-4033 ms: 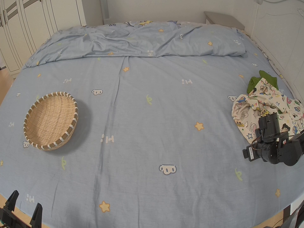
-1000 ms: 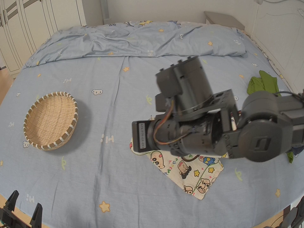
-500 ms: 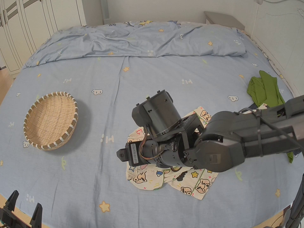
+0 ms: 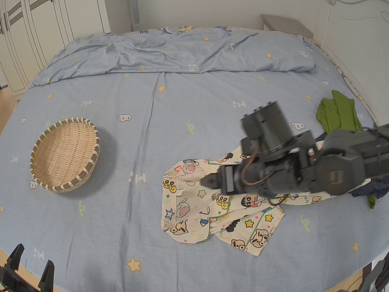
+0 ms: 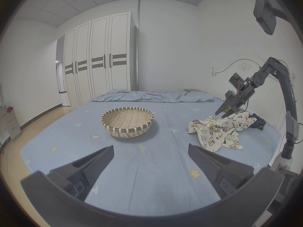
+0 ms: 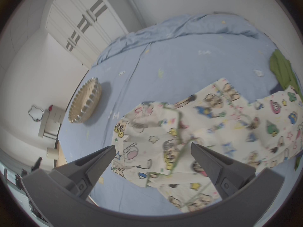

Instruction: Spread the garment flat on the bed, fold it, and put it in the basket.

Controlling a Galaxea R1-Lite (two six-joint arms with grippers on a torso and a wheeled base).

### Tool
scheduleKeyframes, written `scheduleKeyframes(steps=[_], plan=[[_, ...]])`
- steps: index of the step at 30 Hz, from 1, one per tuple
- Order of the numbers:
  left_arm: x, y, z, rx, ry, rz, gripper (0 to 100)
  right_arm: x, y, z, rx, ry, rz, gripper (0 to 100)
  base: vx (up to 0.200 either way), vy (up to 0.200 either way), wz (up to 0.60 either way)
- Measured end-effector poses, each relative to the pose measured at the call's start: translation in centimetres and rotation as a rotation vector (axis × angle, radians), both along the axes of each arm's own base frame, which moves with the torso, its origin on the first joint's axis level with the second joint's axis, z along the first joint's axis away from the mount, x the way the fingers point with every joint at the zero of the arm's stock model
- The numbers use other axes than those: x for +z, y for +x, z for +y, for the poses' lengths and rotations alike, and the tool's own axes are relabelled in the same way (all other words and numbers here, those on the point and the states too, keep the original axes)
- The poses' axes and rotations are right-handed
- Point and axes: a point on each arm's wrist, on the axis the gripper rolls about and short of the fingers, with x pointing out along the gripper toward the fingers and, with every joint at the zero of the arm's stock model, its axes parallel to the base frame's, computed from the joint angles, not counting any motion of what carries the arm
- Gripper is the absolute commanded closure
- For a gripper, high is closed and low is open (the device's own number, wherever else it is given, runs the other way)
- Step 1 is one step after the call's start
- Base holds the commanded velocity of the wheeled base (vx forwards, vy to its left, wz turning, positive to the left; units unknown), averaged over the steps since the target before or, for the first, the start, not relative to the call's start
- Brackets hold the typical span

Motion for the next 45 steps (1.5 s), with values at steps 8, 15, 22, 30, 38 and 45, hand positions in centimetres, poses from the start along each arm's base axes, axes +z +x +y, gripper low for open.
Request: scheduleKeyframes(steps=[8,15,22,30,38,45], plan=[[0.0,0.0,0.0,0.000,0.001,0.000,0,3.7,-3.4,-10.4,-0.102,0.089,-0.077,0,0.000,0.000,0.00],[0.0,0.0,0.0,-0.012,0.018,-0.001,0,4.0,-8.3,-16.3,-0.143,0.107,-0.171,0,0.000,0.000,0.00],[1.1,-0.3,-0.1,-0.060,-0.006,-0.037,0,4.4,-10.6,-18.6,-0.173,0.117,-0.275,0,0.000,0.000,0.00],[7.5,-0.8,-0.4,-0.253,-0.128,-0.051,0,4.5,-10.9,-19.0,-0.184,0.122,-0.313,0,0.000,0.000,0.00],[12.4,4.1,-1.0,-0.437,-0.299,0.158,0,4.3,-10.7,-18.9,-0.193,0.113,-0.317,0,0.000,0.000,0.00],[14.0,10.9,-3.0,-0.562,-0.399,0.414,0,4.1,-10.5,-18.9,-0.191,0.102,-0.315,0,0.000,0.000,0.00]])
